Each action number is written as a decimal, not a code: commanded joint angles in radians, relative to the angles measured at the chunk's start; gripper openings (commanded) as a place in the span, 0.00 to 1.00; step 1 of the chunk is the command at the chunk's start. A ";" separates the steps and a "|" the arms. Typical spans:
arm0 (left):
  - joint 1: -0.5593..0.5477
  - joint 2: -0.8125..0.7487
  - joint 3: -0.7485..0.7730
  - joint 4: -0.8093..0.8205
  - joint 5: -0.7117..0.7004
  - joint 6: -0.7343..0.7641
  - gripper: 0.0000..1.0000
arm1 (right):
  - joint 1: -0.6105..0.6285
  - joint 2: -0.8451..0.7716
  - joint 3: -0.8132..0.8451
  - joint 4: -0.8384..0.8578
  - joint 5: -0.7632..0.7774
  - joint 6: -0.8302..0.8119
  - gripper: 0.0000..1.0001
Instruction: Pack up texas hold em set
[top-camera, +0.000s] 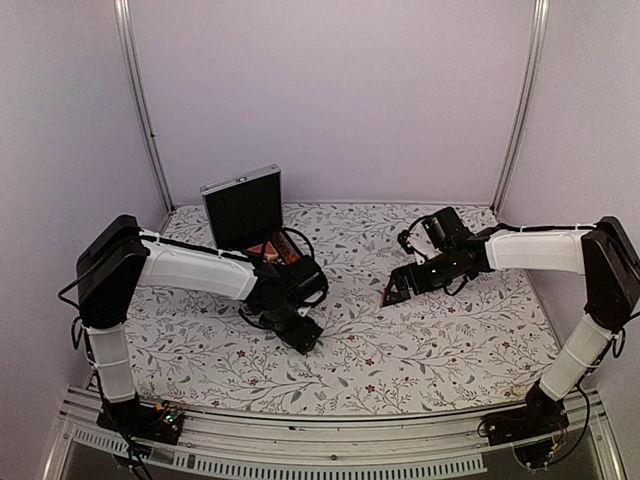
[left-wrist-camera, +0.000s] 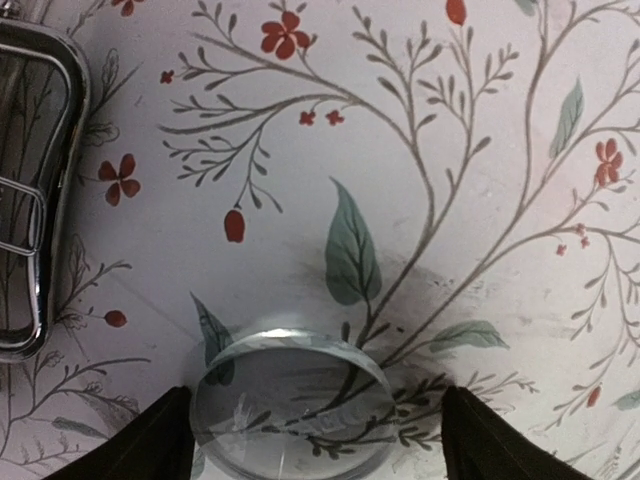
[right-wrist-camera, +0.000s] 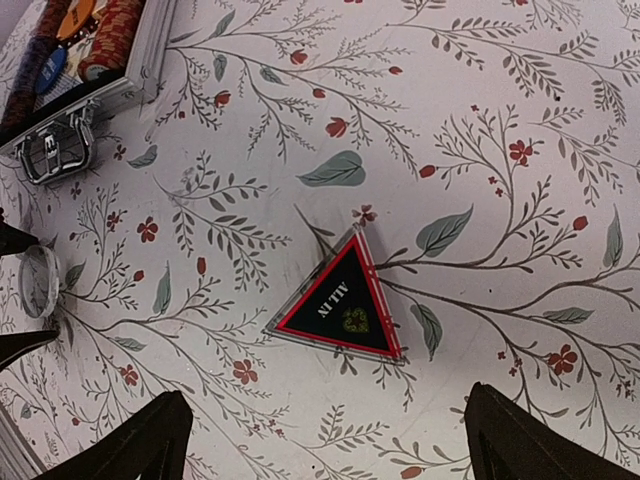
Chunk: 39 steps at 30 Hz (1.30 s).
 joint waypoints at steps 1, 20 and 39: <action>-0.008 0.055 -0.023 -0.051 0.054 -0.005 0.82 | -0.003 -0.004 -0.004 0.024 -0.019 0.007 0.99; 0.018 0.005 0.085 -0.086 0.018 0.032 0.56 | -0.004 -0.004 0.001 0.017 -0.014 0.004 0.99; 0.198 -0.142 0.133 -0.060 -0.043 0.067 0.54 | -0.003 -0.017 0.001 0.008 -0.004 0.003 0.99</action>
